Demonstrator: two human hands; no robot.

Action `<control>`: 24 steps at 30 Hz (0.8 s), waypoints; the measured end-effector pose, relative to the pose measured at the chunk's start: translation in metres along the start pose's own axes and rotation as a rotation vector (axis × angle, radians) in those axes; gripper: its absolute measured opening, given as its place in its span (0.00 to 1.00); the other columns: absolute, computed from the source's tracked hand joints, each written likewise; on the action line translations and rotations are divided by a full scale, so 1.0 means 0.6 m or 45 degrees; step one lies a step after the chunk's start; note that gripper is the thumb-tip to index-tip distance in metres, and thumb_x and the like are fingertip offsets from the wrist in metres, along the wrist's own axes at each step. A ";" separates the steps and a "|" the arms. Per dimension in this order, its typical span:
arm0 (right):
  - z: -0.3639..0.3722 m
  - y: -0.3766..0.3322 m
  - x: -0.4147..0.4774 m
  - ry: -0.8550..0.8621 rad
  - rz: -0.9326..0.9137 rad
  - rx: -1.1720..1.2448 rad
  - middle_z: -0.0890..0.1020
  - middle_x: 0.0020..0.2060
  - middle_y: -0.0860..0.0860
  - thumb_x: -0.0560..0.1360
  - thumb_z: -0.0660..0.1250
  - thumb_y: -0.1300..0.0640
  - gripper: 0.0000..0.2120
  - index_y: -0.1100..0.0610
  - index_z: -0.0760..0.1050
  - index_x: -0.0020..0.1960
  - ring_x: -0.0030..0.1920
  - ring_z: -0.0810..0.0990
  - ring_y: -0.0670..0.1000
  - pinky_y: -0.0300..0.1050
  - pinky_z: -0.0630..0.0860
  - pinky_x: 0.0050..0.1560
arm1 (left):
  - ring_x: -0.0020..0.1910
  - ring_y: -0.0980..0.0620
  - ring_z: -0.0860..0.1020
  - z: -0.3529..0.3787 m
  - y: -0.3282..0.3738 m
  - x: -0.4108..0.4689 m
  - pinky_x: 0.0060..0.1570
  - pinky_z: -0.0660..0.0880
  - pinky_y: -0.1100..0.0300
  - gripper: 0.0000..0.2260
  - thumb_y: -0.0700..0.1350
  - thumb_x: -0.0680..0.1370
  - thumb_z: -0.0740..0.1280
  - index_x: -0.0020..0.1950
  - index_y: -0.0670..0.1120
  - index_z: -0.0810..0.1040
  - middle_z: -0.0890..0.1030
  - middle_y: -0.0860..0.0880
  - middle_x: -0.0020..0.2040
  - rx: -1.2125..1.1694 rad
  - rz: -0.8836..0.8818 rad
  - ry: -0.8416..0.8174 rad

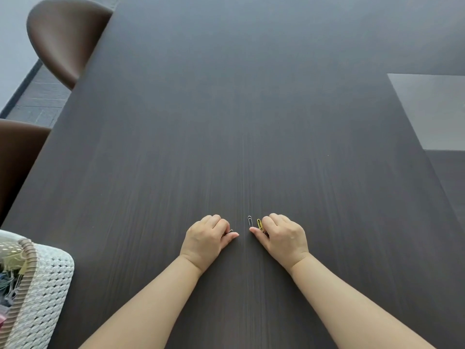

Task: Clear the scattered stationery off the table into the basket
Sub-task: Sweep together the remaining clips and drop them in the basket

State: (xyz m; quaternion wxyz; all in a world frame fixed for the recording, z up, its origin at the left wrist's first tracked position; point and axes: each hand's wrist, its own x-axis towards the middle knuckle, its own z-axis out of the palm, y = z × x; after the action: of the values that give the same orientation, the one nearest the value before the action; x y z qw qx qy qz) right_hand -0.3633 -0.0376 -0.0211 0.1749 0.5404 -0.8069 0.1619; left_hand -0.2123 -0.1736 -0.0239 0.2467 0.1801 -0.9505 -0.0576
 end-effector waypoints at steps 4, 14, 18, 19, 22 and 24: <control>0.000 0.000 -0.001 0.016 0.021 0.020 0.71 0.23 0.48 0.78 0.53 0.43 0.23 0.54 0.66 0.28 0.24 0.70 0.50 0.39 0.63 0.22 | 0.28 0.51 0.72 0.003 0.001 0.000 0.24 0.70 0.59 0.17 0.56 0.74 0.61 0.31 0.46 0.72 0.72 0.50 0.29 -0.004 -0.010 -0.003; -0.012 -0.006 -0.004 -0.020 0.080 -0.058 0.70 0.22 0.48 0.79 0.51 0.43 0.24 0.54 0.65 0.28 0.22 0.68 0.49 0.39 0.61 0.21 | 0.25 0.53 0.71 -0.001 0.008 -0.007 0.24 0.68 0.62 0.21 0.57 0.79 0.53 0.32 0.46 0.71 0.72 0.51 0.28 0.020 -0.031 0.035; -0.016 -0.009 -0.004 -0.049 0.128 -0.029 0.69 0.21 0.48 0.79 0.51 0.47 0.23 0.54 0.66 0.27 0.21 0.68 0.49 0.38 0.60 0.20 | 0.27 0.54 0.75 0.002 0.004 -0.011 0.26 0.72 0.62 0.16 0.57 0.79 0.54 0.40 0.48 0.72 0.76 0.53 0.30 -0.024 -0.003 0.015; -0.019 -0.009 -0.003 -0.067 0.148 -0.008 0.69 0.20 0.48 0.78 0.54 0.48 0.22 0.55 0.66 0.27 0.20 0.68 0.49 0.37 0.60 0.20 | 0.27 0.54 0.74 0.002 0.005 -0.012 0.26 0.72 0.61 0.17 0.56 0.79 0.55 0.39 0.48 0.72 0.76 0.53 0.29 -0.018 -0.009 0.017; -0.029 -0.008 -0.006 -0.150 0.231 0.141 0.67 0.19 0.49 0.72 0.59 0.50 0.17 0.56 0.64 0.27 0.19 0.66 0.51 0.36 0.59 0.20 | 0.24 0.53 0.71 -0.004 0.009 -0.012 0.24 0.69 0.62 0.19 0.55 0.78 0.57 0.32 0.46 0.73 0.73 0.52 0.27 0.021 -0.064 0.027; -0.039 -0.004 -0.015 -0.211 0.307 0.286 0.64 0.20 0.48 0.72 0.58 0.49 0.17 0.55 0.61 0.28 0.20 0.63 0.52 0.38 0.58 0.21 | 0.24 0.53 0.70 -0.008 0.010 -0.012 0.27 0.66 0.63 0.22 0.56 0.79 0.53 0.31 0.45 0.72 0.72 0.51 0.27 -0.007 -0.108 0.020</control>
State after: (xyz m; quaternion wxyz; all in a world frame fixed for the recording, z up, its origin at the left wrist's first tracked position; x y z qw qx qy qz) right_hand -0.3555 -0.0203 -0.0041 0.0255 0.4675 -0.8543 0.2257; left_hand -0.2059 -0.1654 -0.0214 0.2520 0.2201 -0.9398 -0.0693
